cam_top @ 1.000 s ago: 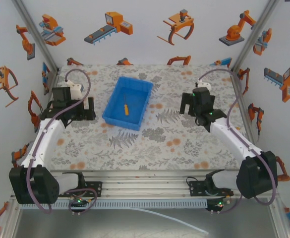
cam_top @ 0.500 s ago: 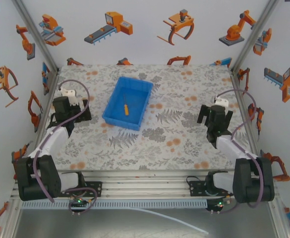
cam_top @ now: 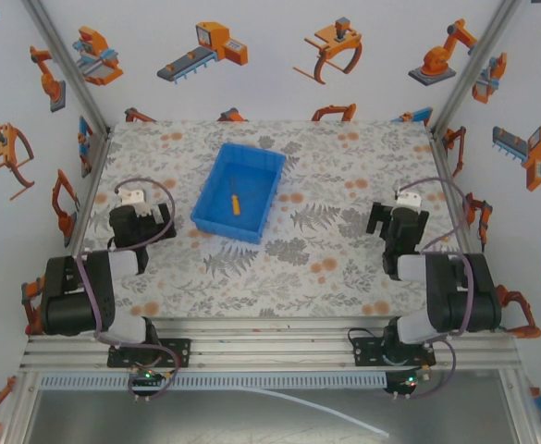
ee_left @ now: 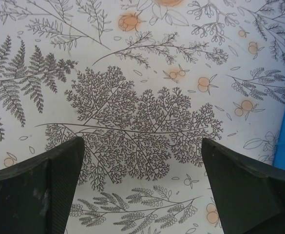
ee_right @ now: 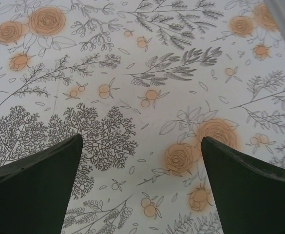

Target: Put the screwdriver in the bin

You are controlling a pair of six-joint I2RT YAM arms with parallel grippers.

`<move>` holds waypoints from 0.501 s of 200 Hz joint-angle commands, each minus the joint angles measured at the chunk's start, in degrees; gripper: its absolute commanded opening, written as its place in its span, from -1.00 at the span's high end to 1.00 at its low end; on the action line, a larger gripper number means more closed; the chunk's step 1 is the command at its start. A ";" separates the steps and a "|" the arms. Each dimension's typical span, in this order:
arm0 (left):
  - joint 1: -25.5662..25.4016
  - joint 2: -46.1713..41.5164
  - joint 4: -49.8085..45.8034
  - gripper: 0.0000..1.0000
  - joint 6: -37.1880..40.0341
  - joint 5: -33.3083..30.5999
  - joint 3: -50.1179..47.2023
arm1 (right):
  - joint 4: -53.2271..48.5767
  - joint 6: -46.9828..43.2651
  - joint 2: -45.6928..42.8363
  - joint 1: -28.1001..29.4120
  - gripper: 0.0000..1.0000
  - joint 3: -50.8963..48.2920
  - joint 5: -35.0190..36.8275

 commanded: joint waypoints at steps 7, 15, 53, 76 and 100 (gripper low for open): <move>-0.47 4.26 18.89 -0.94 -0.32 1.45 -4.13 | 10.16 -0.84 2.01 -0.40 -0.99 -2.18 -1.18; -0.45 3.95 19.39 -0.95 -0.15 1.81 -4.55 | 11.59 -0.98 2.47 -0.40 -0.99 -2.45 -1.01; -0.89 3.13 10.29 -0.95 -0.12 -0.06 -0.65 | 5.44 0.54 2.41 -0.41 -0.99 0.69 2.06; -1.67 3.31 9.84 -0.95 0.21 -1.70 -0.23 | 5.48 0.09 2.48 -0.38 -0.99 0.83 1.14; -2.27 3.49 9.21 -0.95 0.44 -2.92 0.24 | 5.43 0.08 2.40 -0.40 -0.99 0.75 1.16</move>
